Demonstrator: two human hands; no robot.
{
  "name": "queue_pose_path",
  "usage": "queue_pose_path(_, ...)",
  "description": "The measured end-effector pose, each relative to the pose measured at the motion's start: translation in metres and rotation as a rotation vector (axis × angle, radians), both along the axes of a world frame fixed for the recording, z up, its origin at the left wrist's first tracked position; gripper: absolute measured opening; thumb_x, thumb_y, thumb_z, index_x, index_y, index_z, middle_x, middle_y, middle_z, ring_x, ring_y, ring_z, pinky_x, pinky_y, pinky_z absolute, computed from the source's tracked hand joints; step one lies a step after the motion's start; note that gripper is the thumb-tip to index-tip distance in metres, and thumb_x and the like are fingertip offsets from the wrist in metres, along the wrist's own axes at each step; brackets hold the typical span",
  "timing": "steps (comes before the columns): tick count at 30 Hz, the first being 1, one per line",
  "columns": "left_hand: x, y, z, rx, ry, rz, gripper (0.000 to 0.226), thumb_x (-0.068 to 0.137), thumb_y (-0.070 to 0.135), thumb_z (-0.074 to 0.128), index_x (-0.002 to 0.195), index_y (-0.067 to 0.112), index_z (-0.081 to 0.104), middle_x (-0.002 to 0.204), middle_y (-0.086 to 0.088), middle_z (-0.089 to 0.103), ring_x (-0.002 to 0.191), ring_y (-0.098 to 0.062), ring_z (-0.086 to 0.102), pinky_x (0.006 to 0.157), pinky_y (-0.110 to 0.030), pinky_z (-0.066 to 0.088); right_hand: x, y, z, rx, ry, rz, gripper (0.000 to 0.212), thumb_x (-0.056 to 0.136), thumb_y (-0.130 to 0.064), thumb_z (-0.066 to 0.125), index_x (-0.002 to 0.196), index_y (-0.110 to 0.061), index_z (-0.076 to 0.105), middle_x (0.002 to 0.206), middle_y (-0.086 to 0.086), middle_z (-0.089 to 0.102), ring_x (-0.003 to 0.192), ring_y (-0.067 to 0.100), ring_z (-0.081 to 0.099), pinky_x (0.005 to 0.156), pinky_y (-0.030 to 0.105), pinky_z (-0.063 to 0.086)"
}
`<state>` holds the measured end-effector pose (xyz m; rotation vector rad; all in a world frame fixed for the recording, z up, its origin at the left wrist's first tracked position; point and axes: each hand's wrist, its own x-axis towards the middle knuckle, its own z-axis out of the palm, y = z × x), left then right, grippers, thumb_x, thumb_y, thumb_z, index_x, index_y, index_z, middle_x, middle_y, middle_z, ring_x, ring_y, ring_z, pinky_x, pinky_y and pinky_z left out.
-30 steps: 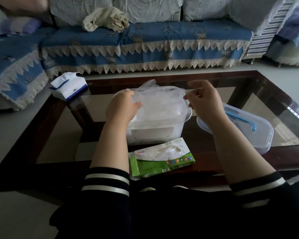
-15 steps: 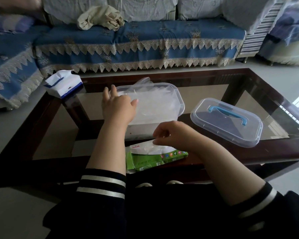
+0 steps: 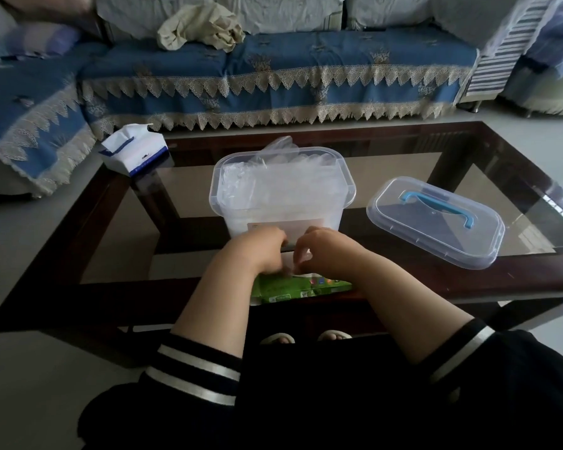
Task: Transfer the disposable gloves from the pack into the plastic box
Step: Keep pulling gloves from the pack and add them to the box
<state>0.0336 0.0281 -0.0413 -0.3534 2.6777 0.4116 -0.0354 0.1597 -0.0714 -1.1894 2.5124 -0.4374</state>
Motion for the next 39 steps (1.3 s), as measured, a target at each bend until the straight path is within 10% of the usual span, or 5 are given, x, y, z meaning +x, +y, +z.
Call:
queue_pose_path(12, -0.01, 0.004, -0.03, 0.033, -0.037, -0.036, 0.074, 0.077, 0.027, 0.081, 0.142, 0.025, 0.045, 0.143, -0.005, 0.048, 0.128, -0.029, 0.045, 0.103, -0.042, 0.043, -0.003, 0.005, 0.001, -0.035, -0.04, -0.106, 0.014, 0.088, -0.024, 0.066, 0.095, -0.017, 0.076, 0.105, 0.002, 0.062, 0.095, 0.021, 0.058, 0.078, 0.027, 0.044)
queue_pose_path(25, -0.015, 0.006, -0.027, 0.017, -0.091, -0.123, 0.072, 0.08, 0.029, 0.078, 0.143, 0.018, 0.044, 0.143, -0.001, 0.05, 0.126, -0.023, 0.049, 0.104, -0.039, 0.043, 0.004, 0.024, 0.043, -1.058, -0.423, -0.348, 0.007, 0.089, -0.007, 0.063, 0.086, -0.01, 0.068, 0.076, -0.005, 0.067, 0.069, -0.001, 0.06, 0.07, 0.015, 0.05)
queue_pose_path(29, -0.008, 0.006, -0.009, 0.058, -0.02, -0.155, 0.067, 0.081, 0.03, 0.077, 0.14, 0.014, 0.049, 0.14, -0.002, 0.053, 0.124, -0.021, 0.051, 0.104, -0.034, 0.04, 0.006, 0.028, 0.05, -1.311, -0.137, -0.443, 0.017, 0.091, -0.006, 0.061, 0.09, -0.022, 0.067, 0.082, -0.005, 0.067, 0.078, 0.006, 0.059, 0.076, 0.022, 0.05)
queue_pose_path(34, 0.012, 0.0, 0.036, 0.369, 0.419, 0.074, 0.008, 0.092, 0.023, 0.065, 0.094, 0.029, 0.069, 0.089, 0.011, 0.071, 0.081, -0.005, 0.068, 0.082, -0.036, 0.057, 0.002, 0.035, 0.05, -1.388, 0.146, -0.453, 0.015, 0.092, -0.006, 0.058, 0.102, -0.015, 0.064, 0.097, 0.001, 0.062, 0.091, 0.004, 0.058, 0.082, 0.019, 0.047)
queue_pose_path(39, 0.015, -0.008, 0.066, 0.597, 1.262, 0.363, 0.045, 0.097, 0.06, 0.032, 0.111, 0.024, 0.055, 0.091, 0.01, 0.068, 0.081, -0.003, 0.066, 0.077, -0.031, 0.057, -0.001, 0.033, 0.048, -1.352, 0.376, -0.426, 0.017, 0.09, -0.011, 0.064, 0.105, -0.015, 0.068, 0.102, 0.006, 0.056, 0.099, 0.02, 0.055, 0.086, 0.034, 0.048)
